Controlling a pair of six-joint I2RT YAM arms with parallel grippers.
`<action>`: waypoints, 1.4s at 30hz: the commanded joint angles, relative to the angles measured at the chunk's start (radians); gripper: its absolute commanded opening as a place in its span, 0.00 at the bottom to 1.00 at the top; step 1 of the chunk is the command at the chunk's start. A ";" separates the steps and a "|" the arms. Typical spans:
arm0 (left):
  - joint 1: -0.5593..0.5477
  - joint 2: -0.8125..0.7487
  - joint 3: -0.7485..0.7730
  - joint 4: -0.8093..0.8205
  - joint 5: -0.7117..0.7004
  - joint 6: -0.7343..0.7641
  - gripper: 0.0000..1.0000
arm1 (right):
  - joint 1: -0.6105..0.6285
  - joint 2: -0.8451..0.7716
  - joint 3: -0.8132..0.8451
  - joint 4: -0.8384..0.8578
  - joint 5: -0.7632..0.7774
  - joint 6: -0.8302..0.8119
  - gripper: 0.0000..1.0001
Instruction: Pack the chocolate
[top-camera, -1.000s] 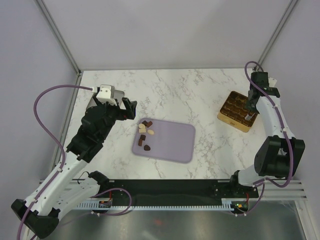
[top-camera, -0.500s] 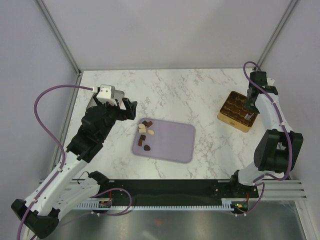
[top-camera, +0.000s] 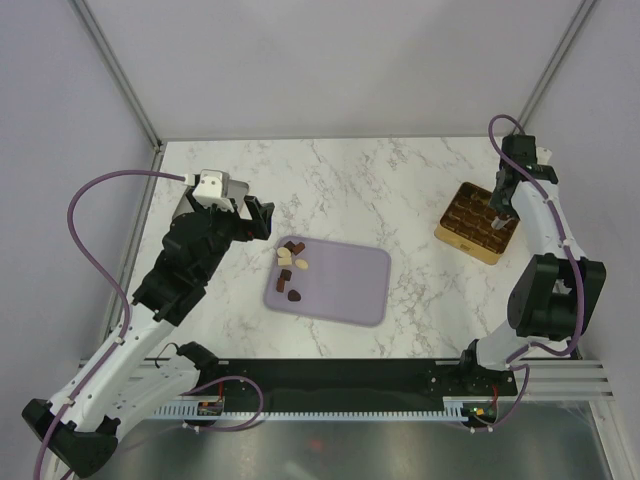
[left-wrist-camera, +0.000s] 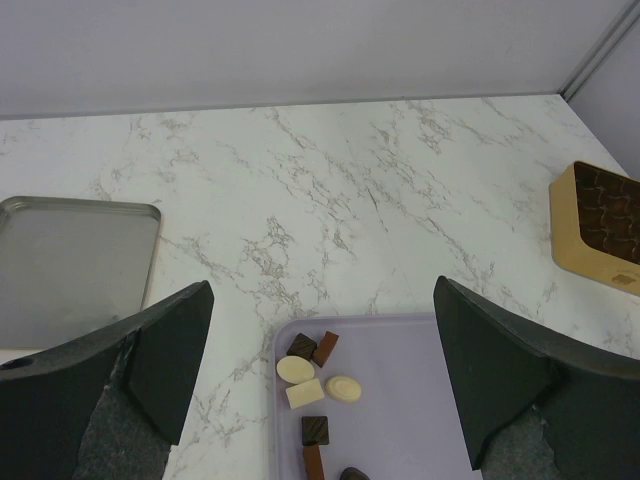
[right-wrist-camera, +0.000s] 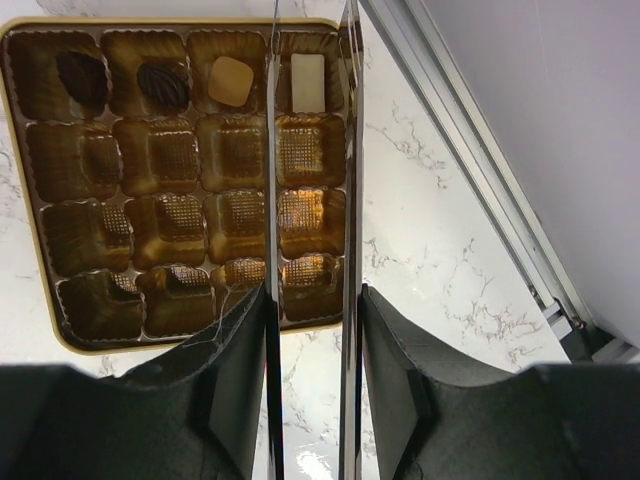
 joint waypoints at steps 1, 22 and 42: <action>0.002 -0.013 0.033 0.024 -0.028 -0.008 1.00 | -0.004 -0.020 0.058 0.001 -0.009 -0.010 0.48; 0.002 0.050 0.032 0.020 -0.042 -0.005 1.00 | 0.587 -0.345 -0.164 0.087 -0.261 0.051 0.48; 0.002 0.028 0.022 0.015 -0.157 0.019 1.00 | 1.057 -0.199 -0.301 0.434 -0.223 -0.065 0.55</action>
